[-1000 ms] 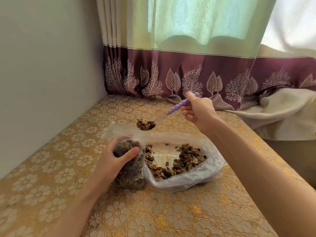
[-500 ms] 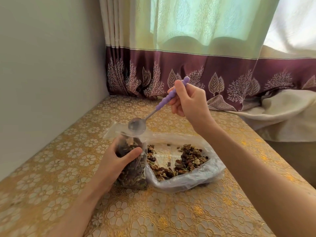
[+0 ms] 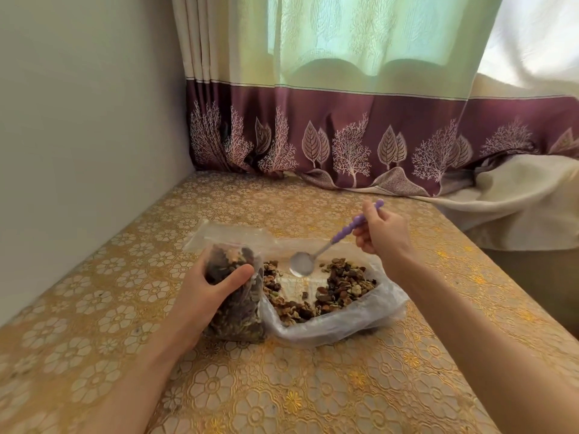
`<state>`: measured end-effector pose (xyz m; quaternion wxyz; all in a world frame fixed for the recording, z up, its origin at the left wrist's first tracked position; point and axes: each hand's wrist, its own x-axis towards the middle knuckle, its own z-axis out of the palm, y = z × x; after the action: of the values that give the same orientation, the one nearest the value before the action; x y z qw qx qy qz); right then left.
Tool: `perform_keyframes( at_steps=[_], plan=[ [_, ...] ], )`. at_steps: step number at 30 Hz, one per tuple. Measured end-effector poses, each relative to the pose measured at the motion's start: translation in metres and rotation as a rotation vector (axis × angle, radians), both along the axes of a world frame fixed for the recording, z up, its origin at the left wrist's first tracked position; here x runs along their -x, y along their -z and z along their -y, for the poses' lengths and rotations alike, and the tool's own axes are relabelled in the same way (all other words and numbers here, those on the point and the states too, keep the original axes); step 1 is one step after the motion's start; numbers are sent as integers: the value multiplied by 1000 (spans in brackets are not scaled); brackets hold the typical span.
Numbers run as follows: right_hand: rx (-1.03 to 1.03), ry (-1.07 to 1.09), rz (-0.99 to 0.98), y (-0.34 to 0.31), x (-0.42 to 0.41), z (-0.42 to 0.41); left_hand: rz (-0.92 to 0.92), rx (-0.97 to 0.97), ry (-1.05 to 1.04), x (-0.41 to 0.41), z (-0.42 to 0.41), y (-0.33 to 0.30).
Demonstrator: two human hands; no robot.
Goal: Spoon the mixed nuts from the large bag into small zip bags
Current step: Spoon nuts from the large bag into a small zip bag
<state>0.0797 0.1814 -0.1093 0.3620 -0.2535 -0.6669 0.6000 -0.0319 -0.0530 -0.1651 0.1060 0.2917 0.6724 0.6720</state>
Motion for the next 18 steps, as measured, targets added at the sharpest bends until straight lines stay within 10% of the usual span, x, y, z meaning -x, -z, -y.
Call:
perform_keyframes(
  at_steps=[18],
  plan=[
    [20,-199,277,21,-9,5,12,-6,2,-4,1,-2]
  ],
)
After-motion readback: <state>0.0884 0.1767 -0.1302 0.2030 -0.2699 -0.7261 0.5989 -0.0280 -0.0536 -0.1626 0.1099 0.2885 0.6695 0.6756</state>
